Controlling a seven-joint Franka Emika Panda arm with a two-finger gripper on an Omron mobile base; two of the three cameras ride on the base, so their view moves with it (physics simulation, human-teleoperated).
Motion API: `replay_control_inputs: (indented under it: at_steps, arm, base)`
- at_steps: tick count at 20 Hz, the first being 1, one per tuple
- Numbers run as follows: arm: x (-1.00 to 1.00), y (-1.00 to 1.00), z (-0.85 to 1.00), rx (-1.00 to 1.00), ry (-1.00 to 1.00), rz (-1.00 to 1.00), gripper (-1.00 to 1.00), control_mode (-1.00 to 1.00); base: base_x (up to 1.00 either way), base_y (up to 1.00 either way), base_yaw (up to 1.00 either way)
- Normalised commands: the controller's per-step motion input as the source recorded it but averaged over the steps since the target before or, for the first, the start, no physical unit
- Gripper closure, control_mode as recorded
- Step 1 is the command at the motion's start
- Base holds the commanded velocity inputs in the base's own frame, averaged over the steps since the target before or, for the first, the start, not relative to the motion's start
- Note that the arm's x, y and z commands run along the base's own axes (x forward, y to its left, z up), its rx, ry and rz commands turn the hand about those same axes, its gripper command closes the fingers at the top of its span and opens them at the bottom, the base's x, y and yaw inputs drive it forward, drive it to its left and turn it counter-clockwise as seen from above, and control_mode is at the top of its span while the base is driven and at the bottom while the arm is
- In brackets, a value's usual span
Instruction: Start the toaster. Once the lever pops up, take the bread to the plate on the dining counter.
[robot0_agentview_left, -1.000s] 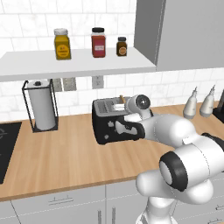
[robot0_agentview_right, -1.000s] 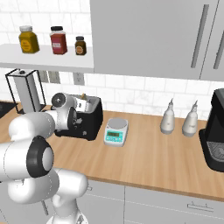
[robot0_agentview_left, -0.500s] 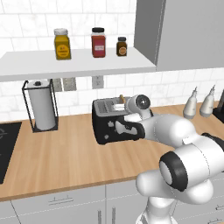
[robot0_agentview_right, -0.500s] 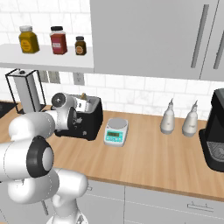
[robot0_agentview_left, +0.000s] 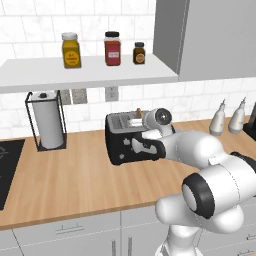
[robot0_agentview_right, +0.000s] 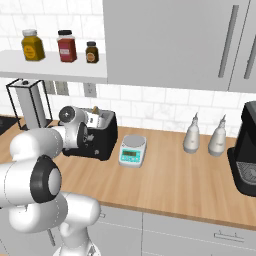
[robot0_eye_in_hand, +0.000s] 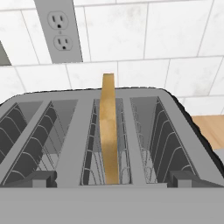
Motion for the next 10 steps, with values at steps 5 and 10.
replay_control_inputs:
  at_steps: [5, 10]
  arm:
    - [0.00, 0.00, 0.00, 0.00, 0.00, 0.00, -1.00, -1.00]
    - [0.00, 0.00, 0.00, 0.00, 0.00, 0.00, -1.00, -1.00]
  base:
    - [0.00, 0.00, 0.00]
    - [0.00, 0.00, 0.00]
